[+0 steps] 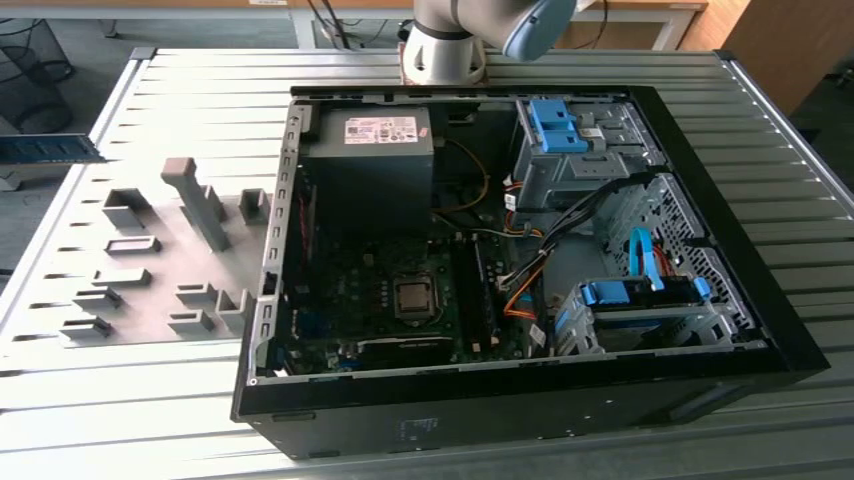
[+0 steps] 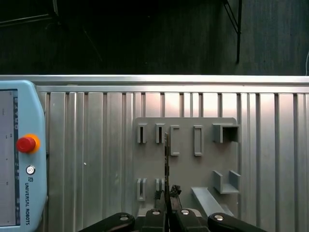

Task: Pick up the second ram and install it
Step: 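Pick up the second ram and move it above second insertion slot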

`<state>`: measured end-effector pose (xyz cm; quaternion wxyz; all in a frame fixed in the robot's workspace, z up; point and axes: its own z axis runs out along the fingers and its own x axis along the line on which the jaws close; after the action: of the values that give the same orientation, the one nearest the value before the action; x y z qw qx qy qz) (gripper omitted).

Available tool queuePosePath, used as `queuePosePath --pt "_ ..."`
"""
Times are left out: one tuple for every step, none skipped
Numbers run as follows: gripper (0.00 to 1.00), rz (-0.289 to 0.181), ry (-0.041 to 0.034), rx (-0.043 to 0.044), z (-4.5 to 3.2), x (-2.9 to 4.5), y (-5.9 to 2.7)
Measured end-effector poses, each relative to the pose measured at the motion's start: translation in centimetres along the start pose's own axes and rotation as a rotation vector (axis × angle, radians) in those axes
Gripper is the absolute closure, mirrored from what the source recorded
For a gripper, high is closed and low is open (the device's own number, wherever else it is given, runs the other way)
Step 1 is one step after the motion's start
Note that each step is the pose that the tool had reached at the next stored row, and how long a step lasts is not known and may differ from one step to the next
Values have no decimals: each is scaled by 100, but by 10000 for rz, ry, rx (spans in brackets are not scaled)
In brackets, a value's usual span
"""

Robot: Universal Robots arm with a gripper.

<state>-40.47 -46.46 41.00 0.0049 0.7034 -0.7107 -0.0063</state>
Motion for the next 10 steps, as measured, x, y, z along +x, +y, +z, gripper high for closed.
queuePosePath --pt "86 -1 -1 1 -21 0 0" --pt "86 0 -1 2 -40 0 1" --pt "86 0 -1 1 -49 0 1" --pt "86 0 -2 3 -48 0 1" --pt "86 0 -2 3 -48 0 1" --pt "86 0 -2 2 -48 0 1" --pt "86 0 0 1 -50 0 1" --pt "86 0 0 1 -50 0 1" --pt "86 0 0 0 -50 0 1" --pt "86 0 1 0 -50 0 0"
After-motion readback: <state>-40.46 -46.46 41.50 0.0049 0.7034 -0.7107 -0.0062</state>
